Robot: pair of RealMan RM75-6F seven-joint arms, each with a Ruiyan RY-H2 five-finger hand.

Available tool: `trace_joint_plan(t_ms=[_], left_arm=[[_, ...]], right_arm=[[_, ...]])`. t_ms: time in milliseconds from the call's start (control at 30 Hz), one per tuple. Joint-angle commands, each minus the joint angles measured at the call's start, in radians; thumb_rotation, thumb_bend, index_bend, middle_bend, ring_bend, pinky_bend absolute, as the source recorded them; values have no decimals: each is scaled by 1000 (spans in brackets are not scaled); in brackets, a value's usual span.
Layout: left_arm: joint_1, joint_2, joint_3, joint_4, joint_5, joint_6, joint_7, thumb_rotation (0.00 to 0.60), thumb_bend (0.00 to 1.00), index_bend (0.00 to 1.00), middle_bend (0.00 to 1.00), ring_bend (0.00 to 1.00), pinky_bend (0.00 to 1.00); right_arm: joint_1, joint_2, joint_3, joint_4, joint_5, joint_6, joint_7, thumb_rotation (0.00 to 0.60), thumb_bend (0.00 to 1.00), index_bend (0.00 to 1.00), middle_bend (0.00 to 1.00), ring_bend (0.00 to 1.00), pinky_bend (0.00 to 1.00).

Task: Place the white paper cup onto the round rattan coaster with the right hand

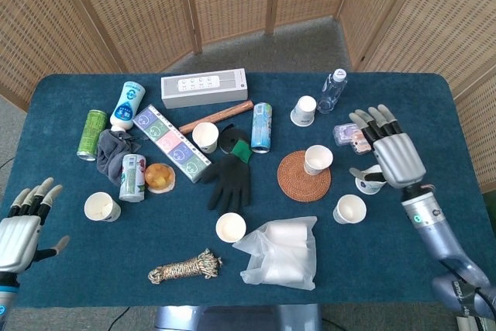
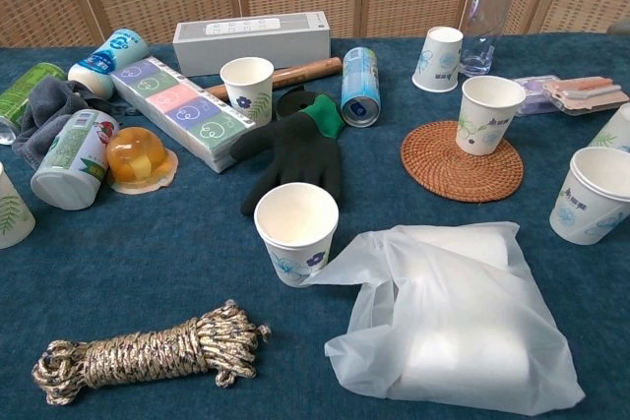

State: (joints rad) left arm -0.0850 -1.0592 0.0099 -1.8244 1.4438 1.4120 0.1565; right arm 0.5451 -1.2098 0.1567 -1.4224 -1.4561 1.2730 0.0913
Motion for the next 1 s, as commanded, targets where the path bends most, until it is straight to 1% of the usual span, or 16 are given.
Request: trace_joint_plan(t_ms=[33,233,367,433,467,600,767,900,1000], left_arm=[[3,11,4,-8,1,0,-6,600,292,54,0,0,0],[9,35,6,-29,-4,2,-11,600,291,51,0,0,0],[11,40,10,-36,11,7,-7,600,292,51,0,0,0],[12,40,13,-38,17,9,0,600,292,48,0,0,0],[13,39,13,-38,19,12,5,600,292,45,0,0,0],[25,27,11,-31,23,40,47,600,292,21,0,0,0],[38,28,6,-32,24,72,90,600,291,2,0,0,0],[45,36,12,-33,44,86,125,600,290,0,0,0,0],[46,42,11,-34,50,90,115,600,290,0,0,0,0]], right_arm=[[-63,16,0,-27,13,72,21,526,0,0,0,0,0],[-146,33,-19,-35,36,128,52,527,0,0,0,0,8],[-188,82,-54,-70,52,97,72,525,0,0,0,0,95],[-209,93,-72,-72,49,94,76,523,0,0,0,0,113],[-219,91,-79,-66,44,101,73,522,0,0,0,0,112],[-272,72,-111,-47,25,145,21,496,0,0,0,0,48],[-330,53,-139,-69,37,173,-44,490,0,0,0,0,3],[-357,56,-147,-92,56,168,-88,489,0,0,0,0,0],[-359,85,-150,-133,77,133,-127,494,0,0,0,0,0]])
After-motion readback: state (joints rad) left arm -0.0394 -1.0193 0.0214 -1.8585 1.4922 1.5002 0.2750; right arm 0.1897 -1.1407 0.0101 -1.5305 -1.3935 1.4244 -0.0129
